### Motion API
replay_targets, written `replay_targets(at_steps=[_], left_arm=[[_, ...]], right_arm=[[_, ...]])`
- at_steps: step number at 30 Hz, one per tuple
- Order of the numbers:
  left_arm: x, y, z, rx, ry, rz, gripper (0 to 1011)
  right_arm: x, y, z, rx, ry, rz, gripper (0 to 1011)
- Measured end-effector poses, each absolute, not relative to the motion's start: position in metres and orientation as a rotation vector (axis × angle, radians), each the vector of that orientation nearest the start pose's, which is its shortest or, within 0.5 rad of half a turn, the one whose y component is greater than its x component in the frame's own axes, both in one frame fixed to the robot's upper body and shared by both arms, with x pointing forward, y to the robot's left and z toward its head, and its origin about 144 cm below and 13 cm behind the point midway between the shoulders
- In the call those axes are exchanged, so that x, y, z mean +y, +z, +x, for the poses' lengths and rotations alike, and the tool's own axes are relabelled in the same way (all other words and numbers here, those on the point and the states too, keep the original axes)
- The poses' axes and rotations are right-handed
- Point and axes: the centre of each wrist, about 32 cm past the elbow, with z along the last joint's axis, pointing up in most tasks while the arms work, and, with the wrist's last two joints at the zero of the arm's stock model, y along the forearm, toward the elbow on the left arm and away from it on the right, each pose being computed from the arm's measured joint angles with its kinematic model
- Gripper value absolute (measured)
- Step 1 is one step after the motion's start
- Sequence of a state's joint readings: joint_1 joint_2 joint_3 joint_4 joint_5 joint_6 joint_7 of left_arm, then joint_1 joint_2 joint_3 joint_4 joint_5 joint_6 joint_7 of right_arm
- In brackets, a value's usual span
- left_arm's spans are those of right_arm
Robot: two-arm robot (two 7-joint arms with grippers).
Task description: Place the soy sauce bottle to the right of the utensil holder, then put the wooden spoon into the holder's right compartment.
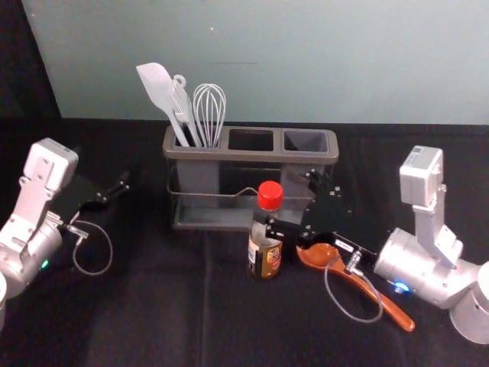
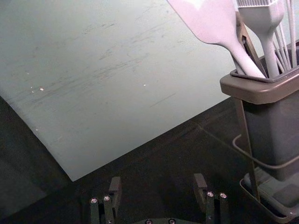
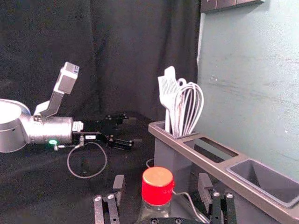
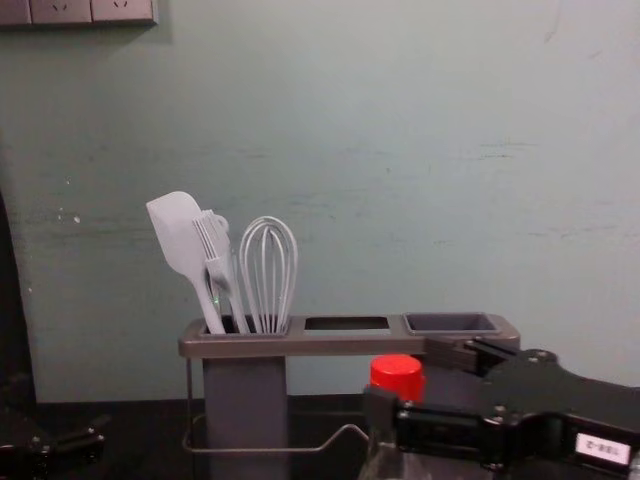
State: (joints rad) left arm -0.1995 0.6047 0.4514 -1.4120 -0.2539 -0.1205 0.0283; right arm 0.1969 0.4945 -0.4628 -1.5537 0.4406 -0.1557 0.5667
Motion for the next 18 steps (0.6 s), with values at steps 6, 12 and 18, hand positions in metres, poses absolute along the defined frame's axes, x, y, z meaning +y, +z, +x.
replay_targets(at_steps=[6,12,18], left_arm=[[0.31,1.14,0.489,-0.285,1.248,0.305,1005],[0.31,1.14,0.489,-0.285,1.248,0.304,1005],[0.31,1.14,0.489,-0.285,1.248,0.304,1005]], right_arm=[[-0.236,1.167,0.491,-0.125,-0.596,0.006,1003],[-0.232,1.167,0.494,-0.108,-0.597,-0.009,1002],[-0.23,1.168,0.495,-0.108,-0.596,-0.012,1003]])
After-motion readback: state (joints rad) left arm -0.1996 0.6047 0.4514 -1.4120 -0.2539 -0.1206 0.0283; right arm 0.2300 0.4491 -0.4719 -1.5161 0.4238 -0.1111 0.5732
